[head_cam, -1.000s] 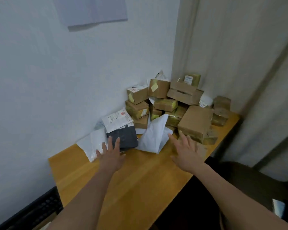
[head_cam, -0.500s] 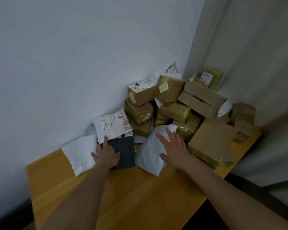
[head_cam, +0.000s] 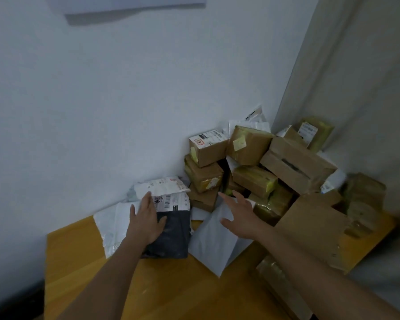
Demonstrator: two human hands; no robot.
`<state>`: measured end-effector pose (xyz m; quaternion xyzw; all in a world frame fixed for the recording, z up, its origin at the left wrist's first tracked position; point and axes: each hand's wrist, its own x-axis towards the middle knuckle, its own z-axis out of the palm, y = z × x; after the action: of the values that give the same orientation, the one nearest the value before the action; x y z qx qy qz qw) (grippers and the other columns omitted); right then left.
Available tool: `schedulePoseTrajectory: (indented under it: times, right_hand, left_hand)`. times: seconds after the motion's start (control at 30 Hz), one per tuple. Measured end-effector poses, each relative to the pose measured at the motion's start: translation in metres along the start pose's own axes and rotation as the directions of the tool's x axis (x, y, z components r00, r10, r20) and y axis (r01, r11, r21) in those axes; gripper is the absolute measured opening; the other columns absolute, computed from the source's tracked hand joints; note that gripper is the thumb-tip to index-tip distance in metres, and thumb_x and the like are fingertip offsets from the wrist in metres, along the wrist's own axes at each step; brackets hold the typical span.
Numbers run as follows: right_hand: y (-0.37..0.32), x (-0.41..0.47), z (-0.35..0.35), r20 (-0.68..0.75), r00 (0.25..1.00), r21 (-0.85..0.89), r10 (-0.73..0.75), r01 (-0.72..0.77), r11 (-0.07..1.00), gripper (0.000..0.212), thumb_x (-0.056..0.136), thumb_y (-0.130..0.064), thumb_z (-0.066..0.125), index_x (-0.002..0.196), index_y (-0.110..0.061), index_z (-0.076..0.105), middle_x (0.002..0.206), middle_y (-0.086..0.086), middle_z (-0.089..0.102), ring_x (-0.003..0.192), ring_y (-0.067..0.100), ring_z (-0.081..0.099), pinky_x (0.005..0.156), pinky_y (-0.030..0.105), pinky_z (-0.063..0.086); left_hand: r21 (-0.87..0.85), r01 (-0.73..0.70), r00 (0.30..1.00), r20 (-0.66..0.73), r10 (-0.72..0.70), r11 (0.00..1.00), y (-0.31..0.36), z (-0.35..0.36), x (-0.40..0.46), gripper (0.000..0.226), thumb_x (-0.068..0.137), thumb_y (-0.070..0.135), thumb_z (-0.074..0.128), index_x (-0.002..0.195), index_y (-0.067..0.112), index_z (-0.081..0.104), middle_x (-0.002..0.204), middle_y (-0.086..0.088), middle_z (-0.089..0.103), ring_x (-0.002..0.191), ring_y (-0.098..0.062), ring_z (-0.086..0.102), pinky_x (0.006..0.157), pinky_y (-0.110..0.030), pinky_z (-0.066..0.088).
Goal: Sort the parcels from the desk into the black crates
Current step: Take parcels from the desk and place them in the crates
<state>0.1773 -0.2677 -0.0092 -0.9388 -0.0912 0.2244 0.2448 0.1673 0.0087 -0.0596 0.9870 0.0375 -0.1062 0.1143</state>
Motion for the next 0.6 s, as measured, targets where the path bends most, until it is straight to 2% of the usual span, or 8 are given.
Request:
schedulePoseTrajectory:
  times: [0.07, 0.13, 0.2, 0.3, 0.37, 0.43, 0.53, 0.6]
  right_hand:
    - [-0.004, 0.010, -0.002, 0.006, 1.000, 0.200, 0.019, -0.020, 0.980, 0.072, 0.100, -0.041, 0.052, 0.158, -0.027, 0.011, 0.163, 0.009, 0.006, 0.149, 0.029, 0.012, 0.118, 0.042, 0.023]
    - [-0.008, 0.018, -0.005, 0.047, 0.991, 0.444, 0.123, -0.131, 0.886, 0.070, 0.099, -0.049, 0.048, 0.157, -0.026, 0.016, 0.161, 0.008, 0.020, 0.135, 0.025, 0.039, 0.102, 0.037, 0.041]
    - [-0.013, 0.025, -0.006, 0.181, 0.955, 0.683, 0.234, -0.293, 0.669, 0.067, 0.099, -0.053, 0.045, 0.155, -0.024, 0.022, 0.152, 0.011, 0.037, 0.117, 0.023, 0.053, 0.091, 0.035, 0.050]
    - [-0.023, 0.034, -0.004, 0.341, 0.919, 0.865, 0.199, -0.390, 0.317, 0.070, 0.099, -0.052, 0.045, 0.153, -0.013, 0.024, 0.132, 0.021, 0.055, 0.113, 0.033, 0.059, 0.095, 0.042, 0.052]
    - [-0.035, 0.039, 0.002, 0.387, 0.913, 0.865, 0.129, -0.408, 0.293, 0.074, 0.099, -0.054, 0.044, 0.153, -0.007, 0.025, 0.129, 0.024, 0.057, 0.110, 0.034, 0.061, 0.097, 0.043, 0.052]
    - [-0.050, 0.041, 0.012, 0.439, 0.896, 0.844, 0.069, -0.437, 0.309, 0.077, 0.097, -0.056, 0.044, 0.152, -0.004, 0.028, 0.129, 0.022, 0.057, 0.112, 0.035, 0.061, 0.098, 0.045, 0.051]
    - [-0.072, 0.039, 0.027, 0.529, 0.848, 0.811, -0.029, -0.495, 0.313, 0.078, 0.095, -0.057, 0.049, 0.152, -0.007, 0.027, 0.134, 0.024, 0.055, 0.116, 0.038, 0.061, 0.088, 0.046, 0.056]
    - [-0.085, 0.036, 0.035, 0.553, 0.830, 0.800, -0.076, -0.503, 0.325, 0.076, 0.095, -0.056, 0.052, 0.151, -0.010, 0.029, 0.130, 0.022, 0.058, 0.113, 0.038, 0.063, 0.087, 0.047, 0.057]
  left_hand:
    - [0.056, -0.118, 0.990, -0.066, 0.121, 0.991, 0.001, -0.019, -0.004, 0.073, 0.100, 0.049, 0.033, 0.155, 0.007, 0.011, 0.162, -0.006, 0.002, 0.150, -0.017, 0.011, 0.120, -0.047, 0.000]
    - [0.077, -0.241, 0.951, -0.183, 0.251, 0.967, 0.001, -0.039, -0.010, 0.077, 0.093, 0.055, 0.021, 0.153, 0.006, 0.024, 0.160, -0.009, 0.016, 0.147, -0.020, 0.022, 0.120, -0.047, 0.000]
    - [0.130, -0.359, 0.874, -0.300, 0.382, 0.924, 0.001, -0.056, -0.019, 0.078, 0.091, 0.051, 0.022, 0.147, 0.000, 0.036, 0.154, -0.012, 0.032, 0.140, -0.023, 0.037, 0.119, -0.049, 0.008]
    - [0.131, -0.468, 0.788, -0.385, 0.479, 0.874, 0.002, -0.077, -0.040, 0.067, 0.096, 0.043, 0.033, 0.143, -0.003, 0.041, 0.149, -0.012, 0.039, 0.134, -0.018, 0.040, 0.118, -0.050, 0.016]
    - [0.039, -0.519, 0.765, -0.423, 0.485, 0.854, 0.001, -0.087, -0.054, 0.063, 0.097, 0.040, 0.039, 0.143, -0.002, 0.042, 0.148, -0.009, 0.039, 0.134, -0.016, 0.038, 0.117, -0.048, 0.025]
    - [-0.106, -0.529, 0.784, -0.441, 0.437, 0.842, -0.001, -0.096, -0.068, 0.062, 0.095, 0.041, 0.043, 0.143, 0.001, 0.044, 0.147, -0.003, 0.039, 0.135, -0.012, 0.040, 0.116, -0.036, 0.032]
    - [-0.322, -0.482, 0.812, -0.514, 0.277, 0.815, 0.002, -0.107, -0.083, 0.057, 0.090, 0.044, 0.050, 0.134, 0.008, 0.055, 0.138, 0.009, 0.047, 0.129, 0.002, 0.045, 0.108, -0.012, 0.033]
    - [-0.441, -0.448, 0.812, -0.566, 0.146, 0.778, 0.007, -0.113, -0.087, 0.046, 0.089, 0.042, 0.058, 0.123, 0.011, 0.064, 0.129, 0.012, 0.055, 0.121, 0.004, 0.051, 0.101, -0.008, 0.037]
